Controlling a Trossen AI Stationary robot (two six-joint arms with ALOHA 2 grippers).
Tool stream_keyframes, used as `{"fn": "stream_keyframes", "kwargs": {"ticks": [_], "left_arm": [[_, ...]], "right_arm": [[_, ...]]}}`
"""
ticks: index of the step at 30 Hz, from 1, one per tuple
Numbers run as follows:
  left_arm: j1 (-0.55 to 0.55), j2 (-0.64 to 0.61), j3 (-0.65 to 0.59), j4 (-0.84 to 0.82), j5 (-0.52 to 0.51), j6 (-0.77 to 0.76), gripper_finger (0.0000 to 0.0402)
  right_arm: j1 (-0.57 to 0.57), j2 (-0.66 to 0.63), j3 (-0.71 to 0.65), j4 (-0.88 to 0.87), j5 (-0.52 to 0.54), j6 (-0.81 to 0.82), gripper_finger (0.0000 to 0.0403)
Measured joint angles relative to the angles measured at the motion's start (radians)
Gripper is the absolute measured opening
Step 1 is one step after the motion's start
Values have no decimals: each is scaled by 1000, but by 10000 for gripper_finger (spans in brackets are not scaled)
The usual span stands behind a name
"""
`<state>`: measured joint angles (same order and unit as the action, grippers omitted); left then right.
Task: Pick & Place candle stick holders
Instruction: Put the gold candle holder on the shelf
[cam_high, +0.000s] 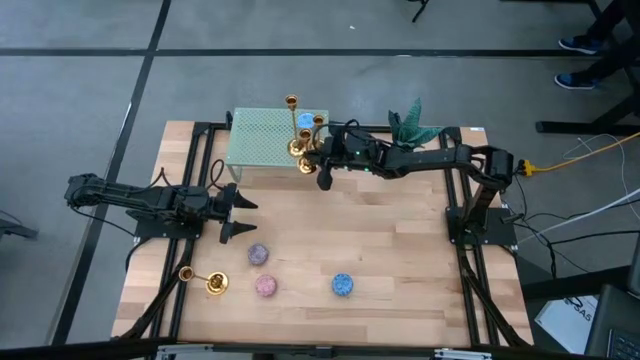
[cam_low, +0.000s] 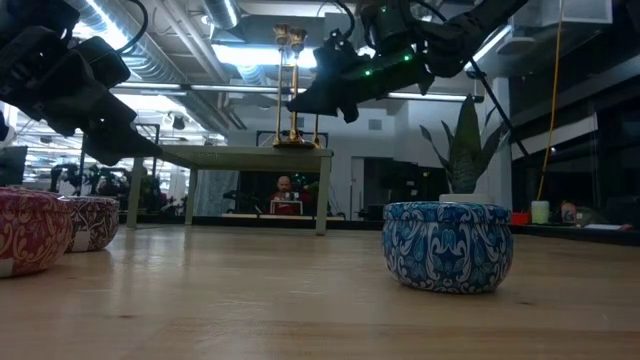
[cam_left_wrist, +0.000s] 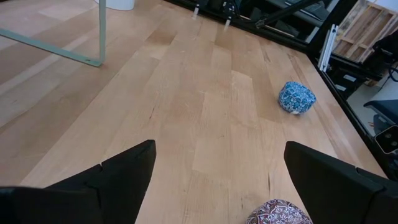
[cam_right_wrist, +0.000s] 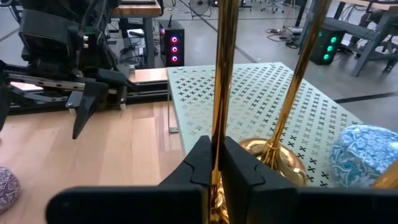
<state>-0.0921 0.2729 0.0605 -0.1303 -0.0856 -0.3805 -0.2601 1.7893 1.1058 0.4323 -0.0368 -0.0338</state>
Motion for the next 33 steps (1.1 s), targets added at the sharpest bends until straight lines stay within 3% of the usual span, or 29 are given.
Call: {"fn": "stream_keyframes", "kwargs": {"ticks": [33], "left_arm": [[0,0,0,0,0,0,353]], "right_arm": [[-43,70,6,131,-1,-53,15]]}}
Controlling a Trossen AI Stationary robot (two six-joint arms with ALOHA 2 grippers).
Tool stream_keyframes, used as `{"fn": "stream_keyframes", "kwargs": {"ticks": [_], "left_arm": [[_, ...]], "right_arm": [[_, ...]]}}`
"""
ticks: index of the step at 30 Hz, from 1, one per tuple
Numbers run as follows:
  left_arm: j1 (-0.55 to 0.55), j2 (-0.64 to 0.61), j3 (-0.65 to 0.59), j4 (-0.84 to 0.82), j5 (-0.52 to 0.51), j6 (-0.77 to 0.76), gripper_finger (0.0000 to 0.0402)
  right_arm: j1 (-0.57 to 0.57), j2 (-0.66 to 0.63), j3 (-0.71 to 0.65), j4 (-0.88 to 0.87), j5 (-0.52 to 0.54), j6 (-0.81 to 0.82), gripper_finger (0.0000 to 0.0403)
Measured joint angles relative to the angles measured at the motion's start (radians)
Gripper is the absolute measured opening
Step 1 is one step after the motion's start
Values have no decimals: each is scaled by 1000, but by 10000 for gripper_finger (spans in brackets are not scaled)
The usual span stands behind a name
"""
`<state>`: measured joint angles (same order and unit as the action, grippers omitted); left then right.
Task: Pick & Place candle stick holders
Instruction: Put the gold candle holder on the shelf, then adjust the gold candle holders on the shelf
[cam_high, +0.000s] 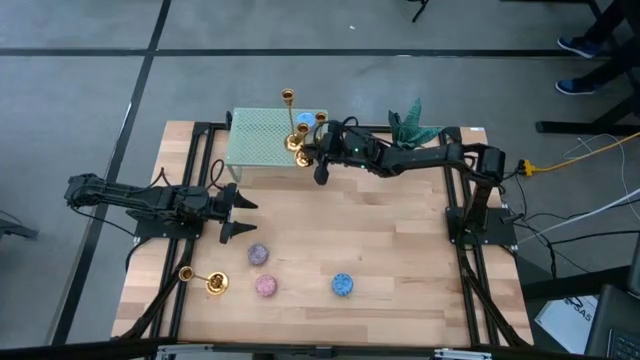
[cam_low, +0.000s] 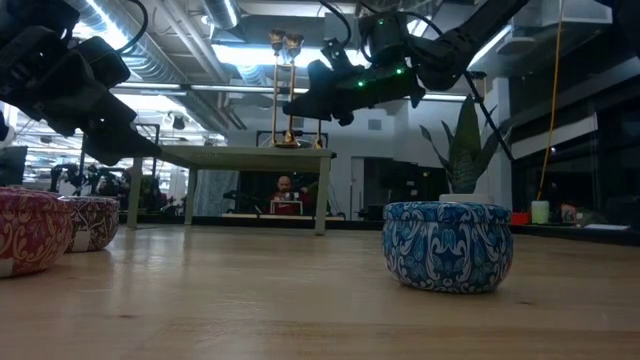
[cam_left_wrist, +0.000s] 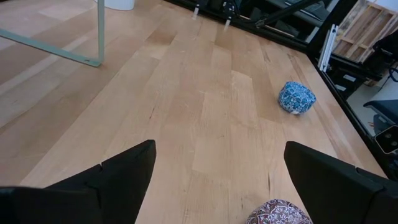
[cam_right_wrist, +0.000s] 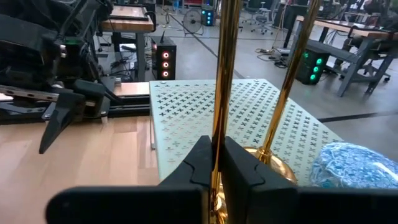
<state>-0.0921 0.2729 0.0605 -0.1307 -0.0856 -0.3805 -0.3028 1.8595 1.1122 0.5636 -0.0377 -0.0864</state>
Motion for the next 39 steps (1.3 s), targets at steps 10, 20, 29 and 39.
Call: {"fn": "stream_keyframes", "kwargs": {"ticks": [10,20,29,39], "left_arm": [[0,0,0,0,0,0,354],[0,0,0,0,0,0,354],[0,0,0,0,0,0,354],[0,0,0,0,0,0,354]], "right_arm": [[-3,9,0,13,23,-8,41],[-4,13,-4,3,2,-16,86],[-3,-14,-3,-3,-23,-34,182],[26,-110,-5,-192,19,-26,209]]}}
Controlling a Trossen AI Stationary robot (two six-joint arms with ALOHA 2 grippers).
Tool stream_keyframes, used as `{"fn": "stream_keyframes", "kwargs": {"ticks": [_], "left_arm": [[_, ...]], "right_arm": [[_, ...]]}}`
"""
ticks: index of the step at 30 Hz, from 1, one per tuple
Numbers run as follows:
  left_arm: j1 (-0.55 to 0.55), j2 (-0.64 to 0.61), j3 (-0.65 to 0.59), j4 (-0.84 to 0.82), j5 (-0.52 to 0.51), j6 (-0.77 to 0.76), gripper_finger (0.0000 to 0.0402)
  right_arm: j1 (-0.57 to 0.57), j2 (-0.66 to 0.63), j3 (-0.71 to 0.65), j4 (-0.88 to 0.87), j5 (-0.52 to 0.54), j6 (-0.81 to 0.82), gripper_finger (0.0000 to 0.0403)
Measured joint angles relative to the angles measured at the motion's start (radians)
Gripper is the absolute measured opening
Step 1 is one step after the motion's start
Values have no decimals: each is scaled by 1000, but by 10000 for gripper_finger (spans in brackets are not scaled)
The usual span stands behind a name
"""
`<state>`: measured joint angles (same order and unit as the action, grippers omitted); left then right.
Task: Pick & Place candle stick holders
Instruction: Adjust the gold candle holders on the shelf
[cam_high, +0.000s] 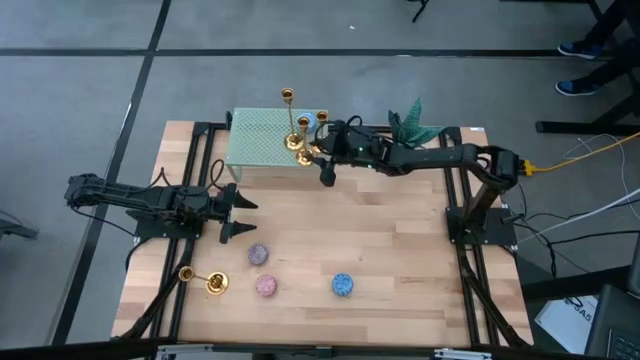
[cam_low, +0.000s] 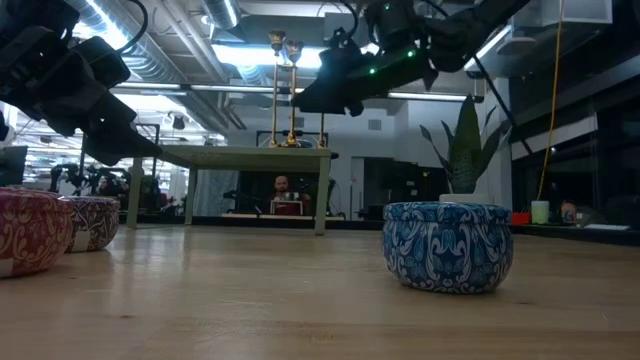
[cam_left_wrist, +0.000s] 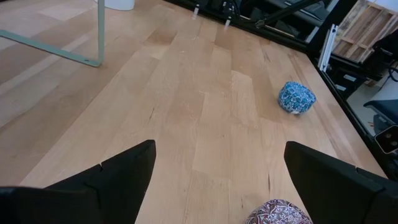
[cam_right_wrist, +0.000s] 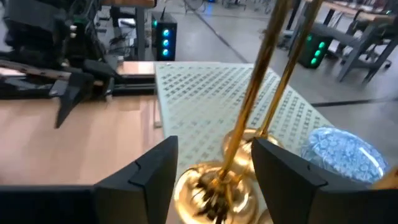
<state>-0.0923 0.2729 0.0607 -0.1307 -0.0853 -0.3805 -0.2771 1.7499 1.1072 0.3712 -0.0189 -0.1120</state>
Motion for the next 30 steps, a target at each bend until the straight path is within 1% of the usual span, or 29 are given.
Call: {"fn": "stream_keyframes", "kwargs": {"ticks": [3,8,10,13,18,20,24,30], "left_arm": [[0,0,0,0,0,0,353],[0,0,0,0,0,0,354],[0,0,0,0,0,0,354],[0,0,0,0,0,0,353],[0,0,0,0,0,0,354],[0,0,0,0,0,0,354],[0,0,0,0,0,0,353],[0,0,0,0,0,0,353]], "right_arm": [[15,-32,0,-69,16,0,209],[27,-95,-1,-203,121,19,203],[16,-121,-12,-234,141,9,197],[-15,-148,-68,-194,142,4,184],[-56,-145,-162,-43,133,29,153],[-69,-133,-177,10,122,24,141],[-89,-94,-175,20,113,-9,125],[-106,-38,-171,77,72,-34,122]]}}
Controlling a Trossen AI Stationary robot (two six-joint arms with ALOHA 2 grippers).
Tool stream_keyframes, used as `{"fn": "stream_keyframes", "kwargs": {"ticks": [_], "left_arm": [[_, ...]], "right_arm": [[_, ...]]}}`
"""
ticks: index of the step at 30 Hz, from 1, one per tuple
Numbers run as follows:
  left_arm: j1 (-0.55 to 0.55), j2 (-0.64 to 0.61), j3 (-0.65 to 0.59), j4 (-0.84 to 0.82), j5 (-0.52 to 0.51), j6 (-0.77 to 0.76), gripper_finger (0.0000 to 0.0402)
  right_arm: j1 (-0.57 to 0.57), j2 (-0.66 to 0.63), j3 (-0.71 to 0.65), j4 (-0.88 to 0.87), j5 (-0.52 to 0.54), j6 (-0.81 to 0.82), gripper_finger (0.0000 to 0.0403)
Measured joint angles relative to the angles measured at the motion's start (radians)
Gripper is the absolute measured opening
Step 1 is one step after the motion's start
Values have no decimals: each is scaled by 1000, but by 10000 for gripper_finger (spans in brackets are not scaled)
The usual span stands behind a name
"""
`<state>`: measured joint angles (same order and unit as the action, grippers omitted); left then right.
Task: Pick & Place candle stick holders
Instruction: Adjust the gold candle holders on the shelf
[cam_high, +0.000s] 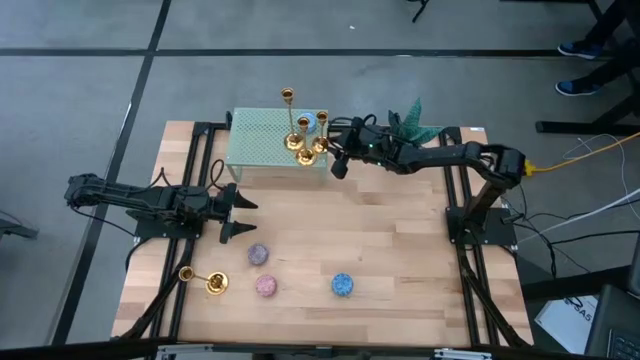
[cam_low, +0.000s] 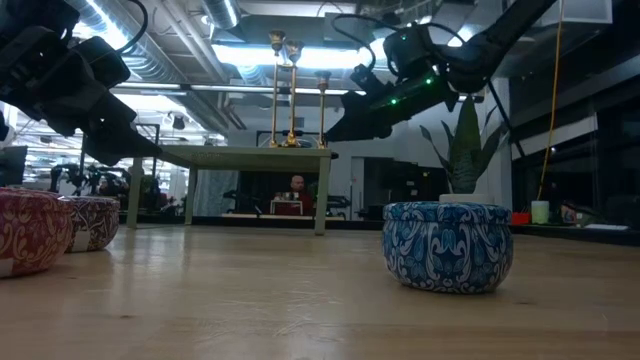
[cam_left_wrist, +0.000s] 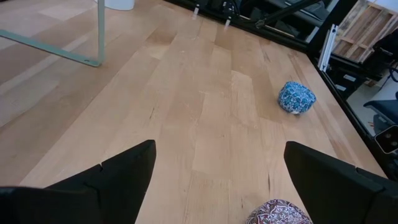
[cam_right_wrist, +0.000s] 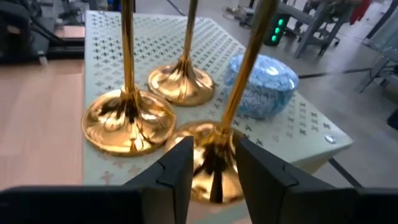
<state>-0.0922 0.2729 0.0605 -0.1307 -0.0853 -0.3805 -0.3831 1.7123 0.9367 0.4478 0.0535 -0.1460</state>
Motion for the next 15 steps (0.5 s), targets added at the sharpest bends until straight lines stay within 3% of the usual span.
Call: {"fn": "stream_keyframes", "kwargs": {"ticks": [15], "left_arm": [[0,0,0,0,0,0,354]], "right_arm": [[-28,29,2,77,-52,-52,122]]}}
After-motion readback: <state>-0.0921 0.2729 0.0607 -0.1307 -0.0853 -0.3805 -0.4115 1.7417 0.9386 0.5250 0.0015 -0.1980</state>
